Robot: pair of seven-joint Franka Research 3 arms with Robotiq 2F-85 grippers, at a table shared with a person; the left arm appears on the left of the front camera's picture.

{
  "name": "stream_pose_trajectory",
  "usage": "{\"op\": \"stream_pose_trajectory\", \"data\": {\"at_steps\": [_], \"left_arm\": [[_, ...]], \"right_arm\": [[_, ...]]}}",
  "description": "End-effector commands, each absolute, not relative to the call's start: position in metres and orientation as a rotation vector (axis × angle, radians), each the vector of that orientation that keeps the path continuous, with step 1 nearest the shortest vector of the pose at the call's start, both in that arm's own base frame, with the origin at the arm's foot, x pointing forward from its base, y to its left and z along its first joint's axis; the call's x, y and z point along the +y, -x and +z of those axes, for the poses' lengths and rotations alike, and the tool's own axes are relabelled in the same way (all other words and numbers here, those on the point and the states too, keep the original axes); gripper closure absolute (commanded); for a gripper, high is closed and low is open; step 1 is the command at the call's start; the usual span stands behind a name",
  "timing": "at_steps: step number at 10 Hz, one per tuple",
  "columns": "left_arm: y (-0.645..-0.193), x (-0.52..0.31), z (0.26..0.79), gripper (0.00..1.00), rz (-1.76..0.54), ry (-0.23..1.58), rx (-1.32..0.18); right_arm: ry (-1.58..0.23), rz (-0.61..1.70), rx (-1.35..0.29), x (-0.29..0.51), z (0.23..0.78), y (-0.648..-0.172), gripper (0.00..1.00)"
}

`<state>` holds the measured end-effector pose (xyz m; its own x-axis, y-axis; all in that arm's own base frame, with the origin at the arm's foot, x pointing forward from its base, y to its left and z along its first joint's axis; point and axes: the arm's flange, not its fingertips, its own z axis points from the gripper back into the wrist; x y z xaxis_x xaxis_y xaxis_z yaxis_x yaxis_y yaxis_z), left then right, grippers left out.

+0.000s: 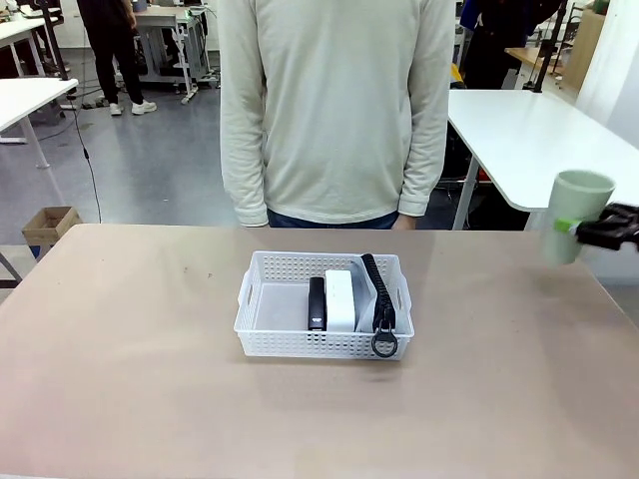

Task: Efficiently arrange items inside the basket to fit them all.
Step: Pick up the Reusable plastic cup and place it inside the Organizing basket.

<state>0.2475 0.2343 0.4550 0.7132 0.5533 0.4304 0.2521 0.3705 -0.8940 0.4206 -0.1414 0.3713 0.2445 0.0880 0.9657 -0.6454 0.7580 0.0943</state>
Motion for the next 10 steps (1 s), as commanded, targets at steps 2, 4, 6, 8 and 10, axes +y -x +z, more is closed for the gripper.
{"op": "stream_pose_trajectory", "data": {"at_steps": [2, 4, 6, 8, 10], "left_arm": [[-0.247, 0.232, 0.454, 0.0, 0.204, 1.22, -0.826], [-0.247, 0.232, 0.454, 0.0, 0.204, 1.22, -0.826], [-0.247, 0.232, 0.454, 0.0, 0.204, 1.22, -0.826], [-0.247, 0.232, 0.454, 0.0, 0.204, 1.22, -0.826], [-0.247, 0.232, 0.454, 0.0, 0.204, 1.22, -0.826]], "right_arm": [[-0.726, 0.555, -0.989, -0.115, 0.45, -0.351, 1.0], [-0.679, 0.377, -0.949, -0.097, 0.457, -0.322, 1.0], [-0.661, 0.517, -1.012, -0.114, 0.447, -0.364, 1.0], [-0.661, 0.517, -1.012, -0.114, 0.447, -0.364, 1.0], [-0.628, 0.572, -0.928, -0.086, 0.464, -0.354, 0.14]]}}
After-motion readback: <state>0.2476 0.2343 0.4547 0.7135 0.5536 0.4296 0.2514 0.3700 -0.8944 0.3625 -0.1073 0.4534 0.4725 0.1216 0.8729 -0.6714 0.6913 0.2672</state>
